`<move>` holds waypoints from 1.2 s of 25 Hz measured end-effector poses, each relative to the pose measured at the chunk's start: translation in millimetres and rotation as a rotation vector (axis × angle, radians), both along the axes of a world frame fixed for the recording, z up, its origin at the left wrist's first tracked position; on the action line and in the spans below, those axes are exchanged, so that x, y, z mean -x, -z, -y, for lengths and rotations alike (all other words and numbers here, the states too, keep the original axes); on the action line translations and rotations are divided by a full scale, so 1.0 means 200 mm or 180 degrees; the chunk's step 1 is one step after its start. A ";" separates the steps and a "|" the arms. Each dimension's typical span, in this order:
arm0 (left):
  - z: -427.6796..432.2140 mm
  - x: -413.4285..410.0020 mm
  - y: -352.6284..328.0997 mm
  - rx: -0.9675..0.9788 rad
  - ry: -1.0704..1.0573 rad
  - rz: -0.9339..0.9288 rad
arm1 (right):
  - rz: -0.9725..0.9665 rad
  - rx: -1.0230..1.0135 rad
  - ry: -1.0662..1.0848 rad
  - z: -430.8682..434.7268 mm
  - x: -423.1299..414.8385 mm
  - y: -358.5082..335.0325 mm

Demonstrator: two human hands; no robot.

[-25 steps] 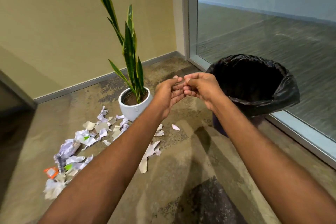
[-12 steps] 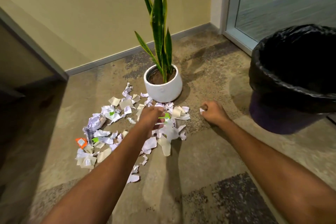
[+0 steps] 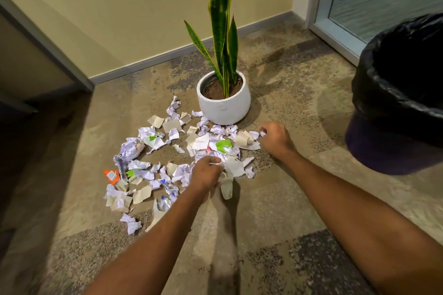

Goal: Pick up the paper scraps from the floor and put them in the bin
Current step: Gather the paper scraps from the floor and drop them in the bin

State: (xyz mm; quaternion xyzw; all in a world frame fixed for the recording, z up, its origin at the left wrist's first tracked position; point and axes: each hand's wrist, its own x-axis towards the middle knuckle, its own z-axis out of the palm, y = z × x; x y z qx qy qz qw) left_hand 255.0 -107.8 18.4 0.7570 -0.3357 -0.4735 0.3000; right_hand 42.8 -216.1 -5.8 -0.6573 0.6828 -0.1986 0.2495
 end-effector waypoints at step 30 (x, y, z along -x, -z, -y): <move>-0.24 0.22 0.12 -0.0096 -0.0301 -0.1605 | 0.1322 -0.1341 0.0103 -0.57 -0.22 0.04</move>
